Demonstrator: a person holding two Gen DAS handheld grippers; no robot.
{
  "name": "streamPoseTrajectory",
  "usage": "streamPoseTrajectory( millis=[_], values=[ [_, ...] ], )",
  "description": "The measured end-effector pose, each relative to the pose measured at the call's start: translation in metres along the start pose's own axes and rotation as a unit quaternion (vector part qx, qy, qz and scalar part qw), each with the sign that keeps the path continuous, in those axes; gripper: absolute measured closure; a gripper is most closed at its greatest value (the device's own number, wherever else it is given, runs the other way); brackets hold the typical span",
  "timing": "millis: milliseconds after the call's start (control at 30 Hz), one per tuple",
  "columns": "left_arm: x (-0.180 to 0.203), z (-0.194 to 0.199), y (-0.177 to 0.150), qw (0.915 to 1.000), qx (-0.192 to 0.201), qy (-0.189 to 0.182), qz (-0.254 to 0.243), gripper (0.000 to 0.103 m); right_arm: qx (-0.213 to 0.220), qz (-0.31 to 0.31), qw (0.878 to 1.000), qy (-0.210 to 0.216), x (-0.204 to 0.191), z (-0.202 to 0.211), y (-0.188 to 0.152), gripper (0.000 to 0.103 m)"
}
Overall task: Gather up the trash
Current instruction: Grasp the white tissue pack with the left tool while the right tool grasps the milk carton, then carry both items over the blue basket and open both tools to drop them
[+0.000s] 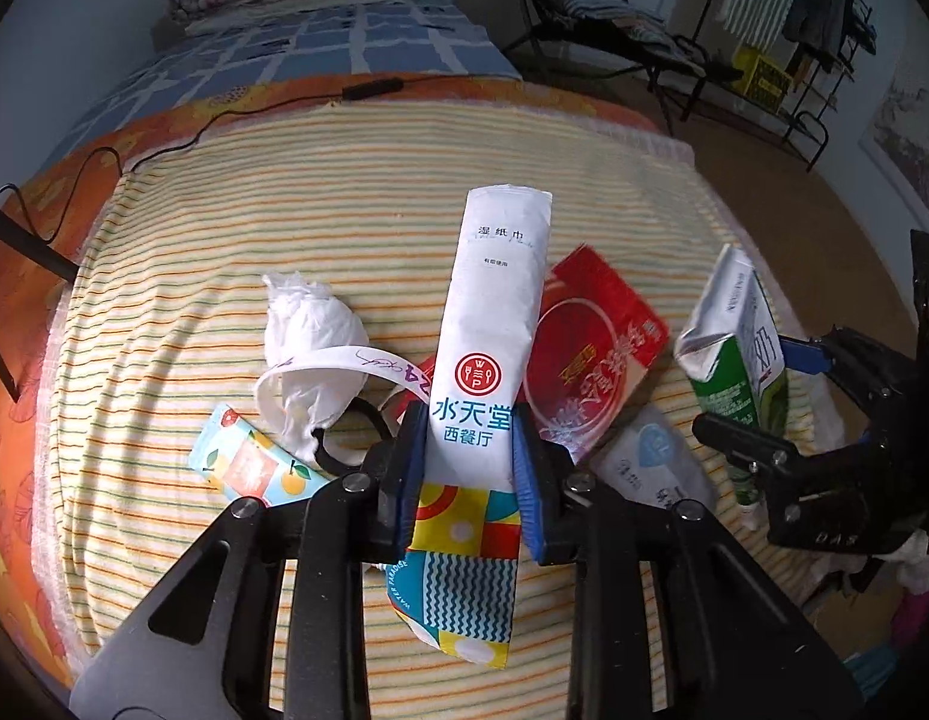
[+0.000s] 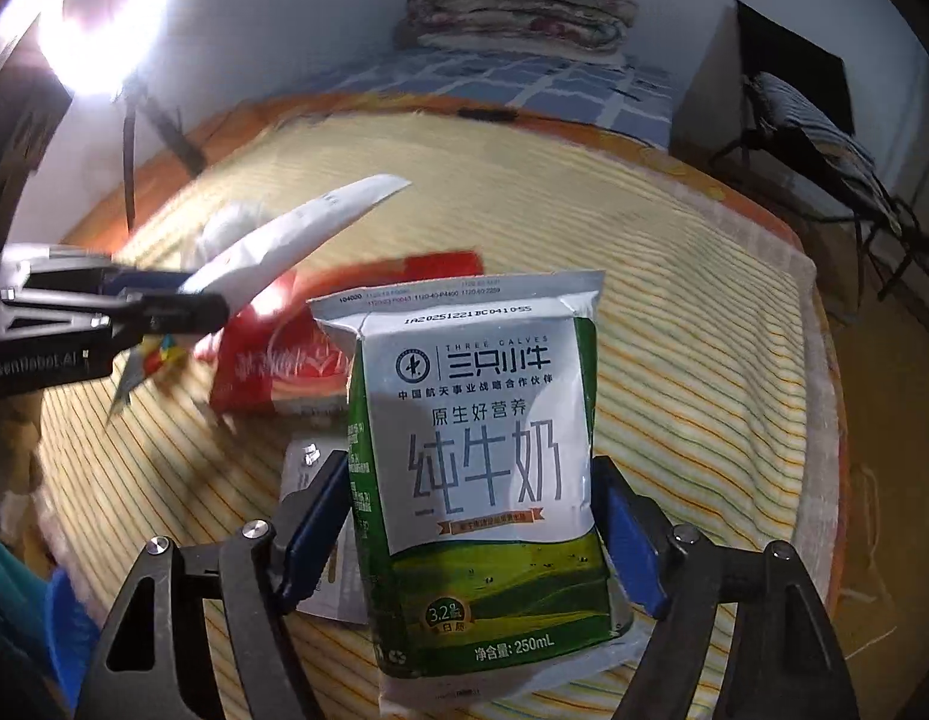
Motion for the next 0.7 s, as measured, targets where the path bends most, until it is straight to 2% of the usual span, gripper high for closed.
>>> streamPoseTrajectory(
  millis=[333,700],
  values=[
    [0.007,0.048,0.000,0.9992,0.030,-0.024,-0.006,0.077,0.048,-0.024,0.998,-0.016,0.004,0.043,0.007,0.024],
    [-0.002,0.104,-0.007,0.9968,0.057,-0.056,0.005,0.077,0.093,-0.029,0.995,-0.020,-0.013,0.090,0.008,0.024]
  ],
)
Point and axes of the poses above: each gripper's, at about its wrist camera, not at the fingertips, and z roughly against the way its jaws point, x to its right, y to its top, the point moved 2 cm from there along -z, roughly the way its jaws point, and after that the axes turned 12 degrees about z, right-handed, at the moved point
